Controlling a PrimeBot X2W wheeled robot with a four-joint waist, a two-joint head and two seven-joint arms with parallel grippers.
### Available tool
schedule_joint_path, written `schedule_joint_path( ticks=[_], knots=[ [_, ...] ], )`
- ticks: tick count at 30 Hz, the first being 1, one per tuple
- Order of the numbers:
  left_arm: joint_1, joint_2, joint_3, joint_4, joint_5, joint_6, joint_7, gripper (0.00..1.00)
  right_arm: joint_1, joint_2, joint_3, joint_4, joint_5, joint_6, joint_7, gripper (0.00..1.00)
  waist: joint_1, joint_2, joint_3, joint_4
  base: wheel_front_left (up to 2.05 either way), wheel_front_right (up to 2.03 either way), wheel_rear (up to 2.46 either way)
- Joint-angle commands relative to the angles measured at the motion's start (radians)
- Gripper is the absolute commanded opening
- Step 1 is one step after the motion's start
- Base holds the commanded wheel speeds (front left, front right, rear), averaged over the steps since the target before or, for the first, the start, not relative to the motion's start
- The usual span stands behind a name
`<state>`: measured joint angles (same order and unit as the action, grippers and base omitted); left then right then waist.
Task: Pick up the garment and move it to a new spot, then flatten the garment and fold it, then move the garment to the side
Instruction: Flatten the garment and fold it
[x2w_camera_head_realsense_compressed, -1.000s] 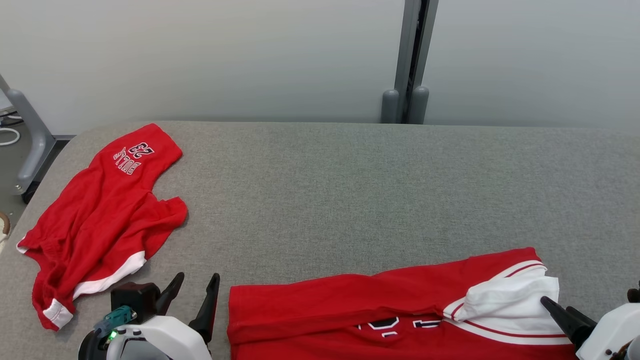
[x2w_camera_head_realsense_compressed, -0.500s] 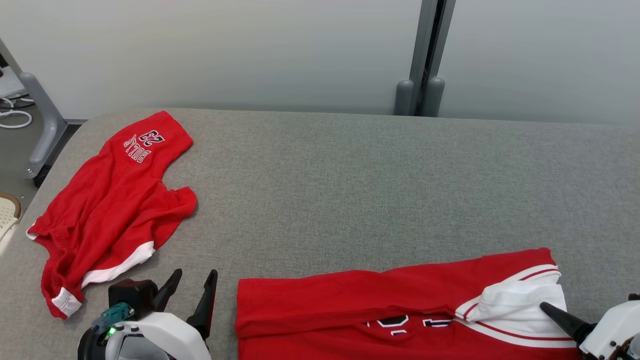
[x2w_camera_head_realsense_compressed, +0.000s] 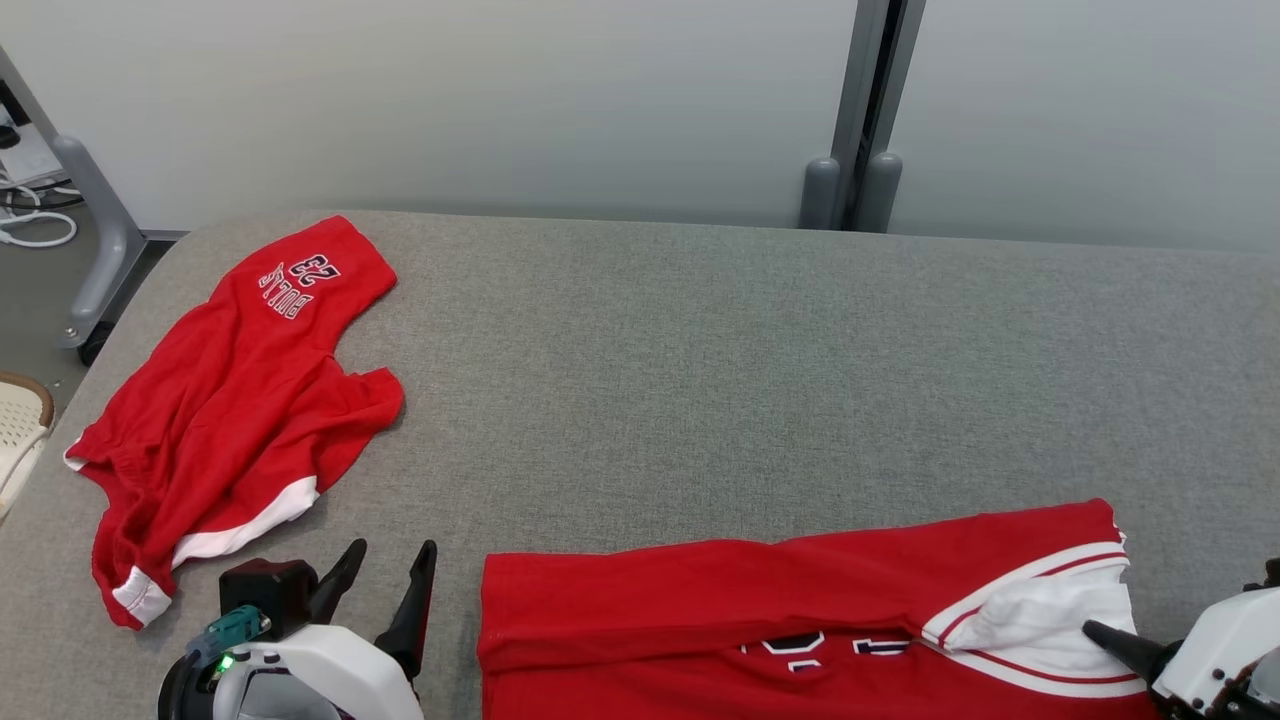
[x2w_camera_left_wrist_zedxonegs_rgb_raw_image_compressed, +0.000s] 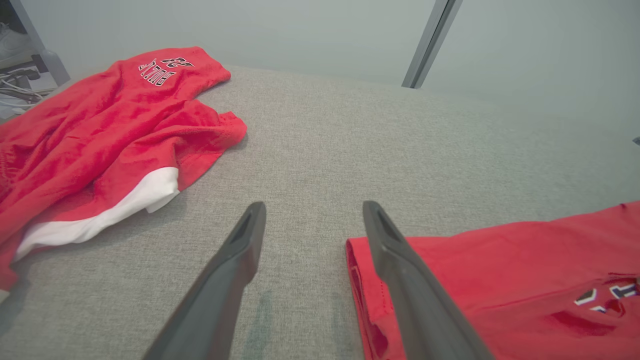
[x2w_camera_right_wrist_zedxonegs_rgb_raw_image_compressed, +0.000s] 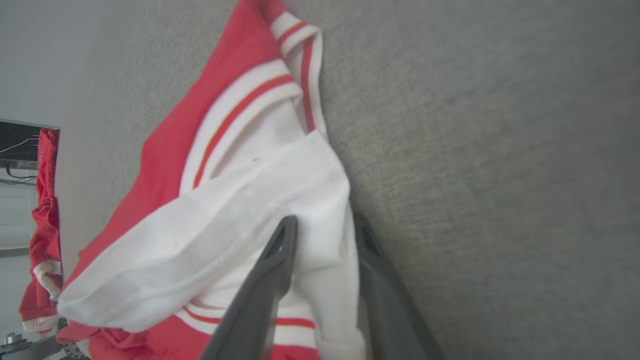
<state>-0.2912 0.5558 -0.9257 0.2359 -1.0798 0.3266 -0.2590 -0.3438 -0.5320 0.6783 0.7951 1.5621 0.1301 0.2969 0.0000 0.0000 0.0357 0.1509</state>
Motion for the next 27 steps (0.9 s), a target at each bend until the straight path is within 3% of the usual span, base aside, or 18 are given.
schedule_joint_path(
  ticks=[1,15,24,27],
  knots=[
    [-0.009,0.001,0.002,0.005,0.003,-0.004,-0.005,1.0,0.022,0.06,0.027,-0.01,-0.005,0.001,0.013,0.0,0.0,0.0,-0.001,0.001,0.0,0.0,0.0],
    [0.017,-0.016,0.01,0.02,0.002,-0.01,-0.005,1.0,-0.006,-0.064,-0.028,-0.114,-0.045,0.001,-0.106,0.0,0.0,0.0,-0.024,-0.023,0.0,0.0,0.0],
    [0.02,-0.019,0.016,0.019,0.016,-0.018,-0.006,1.0,-0.025,-0.165,-0.041,-0.102,-0.107,0.001,-0.16,0.0,0.0,0.0,-0.03,-0.059,0.0,0.0,0.0],
    [0.023,-0.019,0.017,0.02,0.016,-0.019,-0.006,1.0,-0.038,-0.17,-0.04,-0.097,-0.121,0.001,-0.171,0.0,0.0,0.0,-0.035,-0.07,0.0,0.0,0.0]
  ],
)
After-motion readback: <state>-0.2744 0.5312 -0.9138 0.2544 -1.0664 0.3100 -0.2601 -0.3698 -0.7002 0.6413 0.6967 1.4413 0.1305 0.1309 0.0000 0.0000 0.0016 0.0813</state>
